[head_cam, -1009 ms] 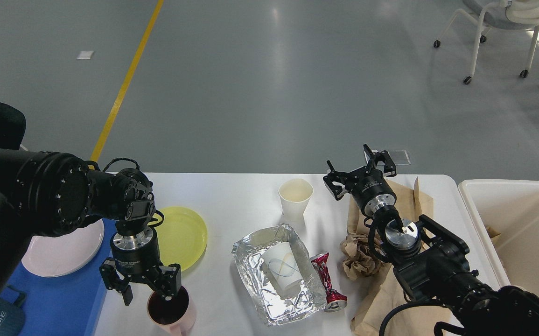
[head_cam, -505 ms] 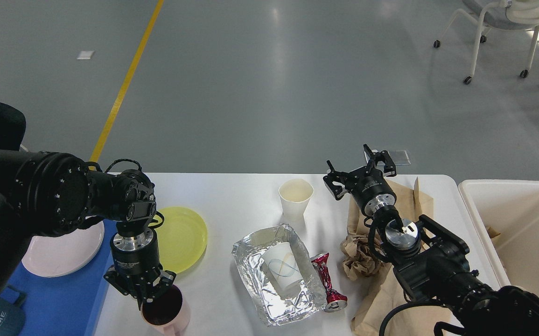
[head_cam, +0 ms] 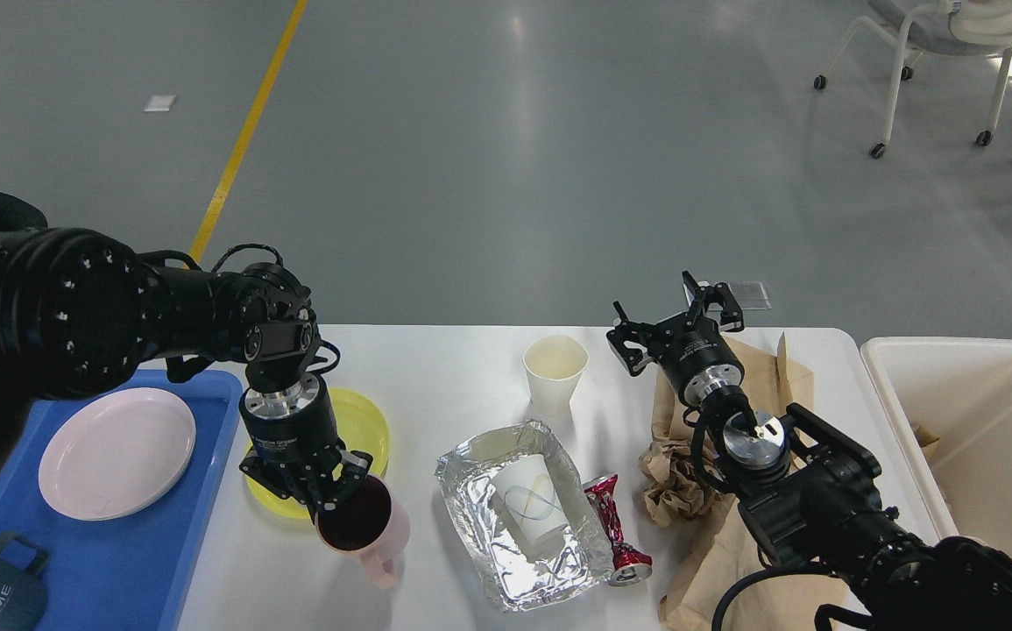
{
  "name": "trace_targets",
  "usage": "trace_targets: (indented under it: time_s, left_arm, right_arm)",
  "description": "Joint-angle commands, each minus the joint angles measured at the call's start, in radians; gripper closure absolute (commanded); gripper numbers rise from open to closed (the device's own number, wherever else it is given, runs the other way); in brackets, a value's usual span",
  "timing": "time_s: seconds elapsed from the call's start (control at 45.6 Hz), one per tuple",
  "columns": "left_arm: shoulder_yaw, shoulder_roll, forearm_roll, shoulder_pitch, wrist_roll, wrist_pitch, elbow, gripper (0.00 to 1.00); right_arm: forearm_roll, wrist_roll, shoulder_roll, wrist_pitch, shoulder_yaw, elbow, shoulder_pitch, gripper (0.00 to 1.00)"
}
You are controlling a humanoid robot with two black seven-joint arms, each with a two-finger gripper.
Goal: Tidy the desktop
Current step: 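Grasp the pink mug with the left gripper and lift, then carry the pink mug onto the blue tray and lower it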
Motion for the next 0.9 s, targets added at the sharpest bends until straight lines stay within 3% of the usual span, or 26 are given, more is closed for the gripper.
trace_targets:
  time_s: [0.0,0.417,0.702,0.878]
  left_arm:
    - [0.011,0.045,0.001,-0.074,-0.003,0.000,-0.033,1.00]
    - [0.096,0.335,0.002,-0.162,-0.005,0.000,-0.046,1.00]
    - [0.224,0.471,0.002,-0.142,-0.008,0.000,-0.044,1.00]
    - [0.250,0.508,0.008,-0.065,-0.014,0.000,-0.046,1.00]
  right_arm:
    - [0.000,0.000,0.000,0.000,0.001,0.000,0.000,0.00]
    - [0.000,0.000,0.000,0.000,0.000,0.000,0.000,0.00]
    - [0.000,0.000,0.000,0.000,0.000,0.000,0.000,0.00]
    - [0.000,0.000,0.000,0.000,0.000,0.000,0.000,0.00]
